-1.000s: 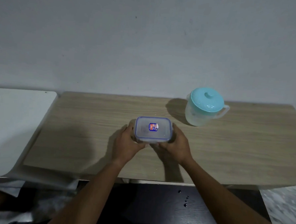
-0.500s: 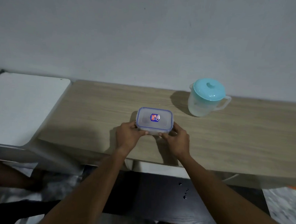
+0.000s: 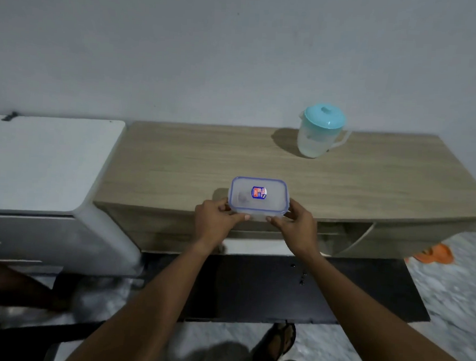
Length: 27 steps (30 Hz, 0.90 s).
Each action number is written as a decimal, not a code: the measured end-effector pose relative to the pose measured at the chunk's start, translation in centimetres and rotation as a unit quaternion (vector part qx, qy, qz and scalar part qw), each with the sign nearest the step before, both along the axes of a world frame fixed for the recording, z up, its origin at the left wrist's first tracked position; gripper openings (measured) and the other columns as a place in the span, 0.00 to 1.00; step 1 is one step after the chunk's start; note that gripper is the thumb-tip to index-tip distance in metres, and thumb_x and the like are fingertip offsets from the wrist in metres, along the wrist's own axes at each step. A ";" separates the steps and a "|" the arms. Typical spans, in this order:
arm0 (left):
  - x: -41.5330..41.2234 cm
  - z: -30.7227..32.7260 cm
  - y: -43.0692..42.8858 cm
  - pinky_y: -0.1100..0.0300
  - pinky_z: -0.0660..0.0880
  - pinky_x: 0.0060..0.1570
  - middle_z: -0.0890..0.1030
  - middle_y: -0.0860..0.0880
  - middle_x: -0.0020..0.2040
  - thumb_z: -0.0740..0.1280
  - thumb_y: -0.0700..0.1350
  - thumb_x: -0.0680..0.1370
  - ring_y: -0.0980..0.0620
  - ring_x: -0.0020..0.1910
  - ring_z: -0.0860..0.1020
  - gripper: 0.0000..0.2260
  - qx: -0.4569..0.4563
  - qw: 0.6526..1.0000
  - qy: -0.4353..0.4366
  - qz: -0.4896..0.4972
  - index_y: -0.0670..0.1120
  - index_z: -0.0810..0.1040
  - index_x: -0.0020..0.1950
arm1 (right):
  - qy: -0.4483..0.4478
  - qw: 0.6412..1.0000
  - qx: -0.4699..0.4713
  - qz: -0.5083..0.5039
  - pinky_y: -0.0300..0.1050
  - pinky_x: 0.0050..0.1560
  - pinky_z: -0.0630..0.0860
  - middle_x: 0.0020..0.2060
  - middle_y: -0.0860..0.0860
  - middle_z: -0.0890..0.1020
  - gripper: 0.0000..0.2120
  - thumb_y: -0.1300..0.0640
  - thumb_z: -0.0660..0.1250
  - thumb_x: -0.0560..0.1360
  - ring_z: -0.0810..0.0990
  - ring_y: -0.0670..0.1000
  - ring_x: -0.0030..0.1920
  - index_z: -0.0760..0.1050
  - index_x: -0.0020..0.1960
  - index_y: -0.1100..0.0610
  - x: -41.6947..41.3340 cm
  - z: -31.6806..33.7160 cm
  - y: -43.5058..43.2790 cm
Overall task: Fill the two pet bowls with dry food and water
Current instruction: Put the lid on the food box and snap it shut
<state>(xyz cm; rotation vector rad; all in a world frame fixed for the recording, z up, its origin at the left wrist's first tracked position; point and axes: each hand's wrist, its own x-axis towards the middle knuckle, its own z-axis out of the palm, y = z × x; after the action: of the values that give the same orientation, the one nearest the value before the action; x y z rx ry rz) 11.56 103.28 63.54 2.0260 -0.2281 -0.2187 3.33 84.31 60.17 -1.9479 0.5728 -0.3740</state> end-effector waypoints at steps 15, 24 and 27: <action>-7.0 -3.2 2.7 0.62 0.76 0.39 0.85 0.56 0.35 0.81 0.50 0.63 0.64 0.35 0.80 0.15 -0.014 0.998 0.038 -0.046 0.51 0.87 0.49 | 0.037 0.999 -0.004 0.013 0.52 0.56 0.82 0.53 0.44 0.87 0.29 0.50 0.81 0.66 0.85 0.46 0.55 0.80 0.65 0.49 -8.1 -2.1 2.0; -9.7 -12.2 1.2 0.60 0.80 0.54 0.86 0.54 0.48 0.80 0.43 0.68 0.61 0.49 0.84 0.20 -0.027 0.992 0.122 -0.004 0.48 0.84 0.59 | 0.111 0.993 -0.005 0.034 0.29 0.45 0.76 0.52 0.46 0.87 0.26 0.56 0.81 0.69 0.82 0.37 0.47 0.80 0.65 0.51 -9.1 -9.8 1.1; -8.5 -15.7 -0.3 0.60 0.80 0.53 0.86 0.54 0.48 0.79 0.43 0.69 0.62 0.49 0.83 0.19 -0.021 0.992 0.118 0.026 0.49 0.84 0.59 | 0.115 0.993 -0.002 0.035 0.37 0.50 0.80 0.53 0.45 0.87 0.26 0.55 0.81 0.69 0.84 0.42 0.50 0.80 0.66 0.51 -7.1 -13.4 0.0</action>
<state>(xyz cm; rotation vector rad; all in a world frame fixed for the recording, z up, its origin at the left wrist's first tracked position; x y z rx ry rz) 3.08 102.97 47.85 1.9416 -0.0310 -0.4140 -3.76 84.27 46.76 -2.0233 0.6490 -0.1078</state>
